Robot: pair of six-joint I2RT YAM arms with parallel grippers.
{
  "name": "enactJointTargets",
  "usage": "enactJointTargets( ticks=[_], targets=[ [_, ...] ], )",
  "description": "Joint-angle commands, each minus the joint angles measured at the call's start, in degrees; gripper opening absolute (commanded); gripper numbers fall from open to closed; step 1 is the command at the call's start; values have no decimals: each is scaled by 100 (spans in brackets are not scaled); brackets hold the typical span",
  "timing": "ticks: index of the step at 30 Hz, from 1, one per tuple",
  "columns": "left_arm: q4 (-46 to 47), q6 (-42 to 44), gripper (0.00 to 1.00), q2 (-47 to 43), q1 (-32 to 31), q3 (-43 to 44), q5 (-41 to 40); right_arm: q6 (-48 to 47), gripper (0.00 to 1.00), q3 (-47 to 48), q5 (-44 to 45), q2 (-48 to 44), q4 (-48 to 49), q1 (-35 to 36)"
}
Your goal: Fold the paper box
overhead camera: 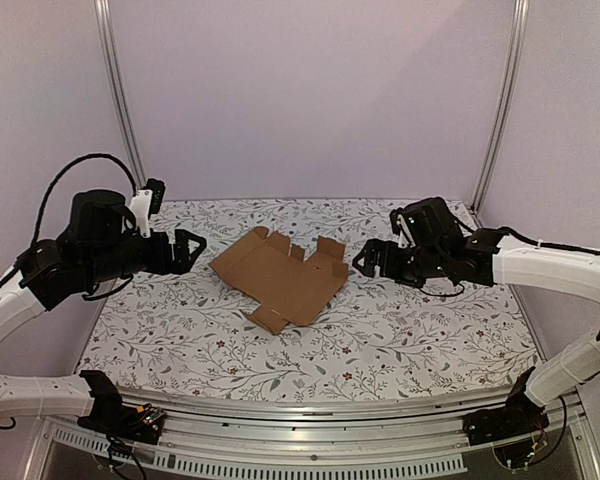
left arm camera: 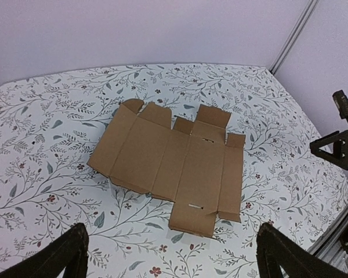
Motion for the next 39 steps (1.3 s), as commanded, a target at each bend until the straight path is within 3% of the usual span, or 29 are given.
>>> enactJointTargets(
  ticks=[1, 10, 17, 30, 39],
  targets=[
    [-132, -42, 99, -139, 49, -69, 187, 1077, 97, -267, -227, 463, 1144, 120],
    [-418, 102, 99, -309, 47, 108, 162, 1703, 95, -485, -206, 1338, 2272, 131],
    [-1002, 797, 99, -469, 49, 797, -361, 2006, 94, -455, -646, 1953, 2904, 130],
    [-653, 944, 99, -748, 70, 285, -131, 2576, 90, -416, -1048, 3022, 4134, 134],
    [-701, 944, 99, -736, 136, 242, -179, 3365, 80, -726, -1045, 3782, 5591, 124]
  ],
)
